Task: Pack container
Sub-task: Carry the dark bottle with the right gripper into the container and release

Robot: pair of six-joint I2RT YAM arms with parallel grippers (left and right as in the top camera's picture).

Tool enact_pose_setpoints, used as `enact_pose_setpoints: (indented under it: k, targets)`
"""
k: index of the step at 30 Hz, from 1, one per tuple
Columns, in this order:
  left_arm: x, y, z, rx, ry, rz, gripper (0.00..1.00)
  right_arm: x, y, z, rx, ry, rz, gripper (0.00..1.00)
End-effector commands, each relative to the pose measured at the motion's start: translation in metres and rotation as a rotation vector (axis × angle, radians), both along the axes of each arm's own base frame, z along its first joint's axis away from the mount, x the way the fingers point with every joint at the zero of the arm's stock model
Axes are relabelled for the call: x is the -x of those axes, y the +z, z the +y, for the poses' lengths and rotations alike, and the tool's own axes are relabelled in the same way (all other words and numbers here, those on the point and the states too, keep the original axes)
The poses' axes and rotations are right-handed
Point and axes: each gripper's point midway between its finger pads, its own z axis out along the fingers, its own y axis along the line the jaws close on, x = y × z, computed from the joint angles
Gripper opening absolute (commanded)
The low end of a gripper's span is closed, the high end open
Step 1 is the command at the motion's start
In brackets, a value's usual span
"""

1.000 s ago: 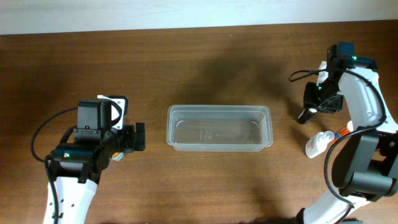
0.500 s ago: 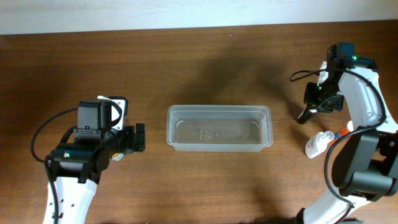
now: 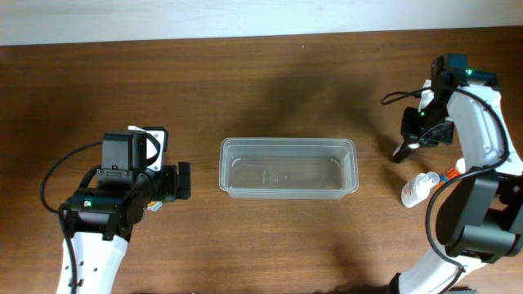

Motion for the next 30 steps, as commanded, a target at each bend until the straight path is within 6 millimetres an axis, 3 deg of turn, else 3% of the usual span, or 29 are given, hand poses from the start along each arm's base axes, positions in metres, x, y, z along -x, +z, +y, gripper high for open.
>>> enact_pose_setpoints:
  k: [1,4,7,12,15,18,21,27,30]
  targets:
    - [-0.004,0.008,-0.002,0.020,0.002,-0.020,0.99,-0.015,0.052,0.013,0.007,0.038,-0.127,0.13]
    - [-0.004,0.008,-0.002,0.020,0.002,-0.020,0.99,-0.005,0.089,0.031,0.003,0.097,-0.171,0.13]
    - [-0.004,0.008,-0.001,0.020,0.003,-0.020,0.99,0.009,0.114,0.054,-0.021,0.144,-0.207,0.13]
    - [-0.004,0.008,-0.002,0.020,0.002,-0.020,0.99,0.032,0.146,0.099,-0.053,0.254,-0.274,0.13]
    - [-0.004,0.008,-0.002,0.020,0.002,-0.020,0.99,0.041,0.154,0.127,-0.072,0.317,-0.296,0.13]
    - [-0.004,0.008,-0.002,0.020,0.002,-0.020,1.00,0.046,0.148,0.149,-0.090,0.340,-0.274,0.13]
    - [-0.004,0.008,-0.002,0.020,0.002,-0.020,0.99,0.047,0.118,0.170,-0.105,0.346,-0.222,0.13]
    - [-0.004,0.008,-0.002,0.020,0.002,-0.020,0.99,0.045,0.052,0.172,-0.101,0.352,-0.175,0.13]
    - [-0.004,0.008,-0.002,0.020,0.002,-0.020,0.99,0.040,0.029,0.167,-0.068,0.352,-0.189,0.13]
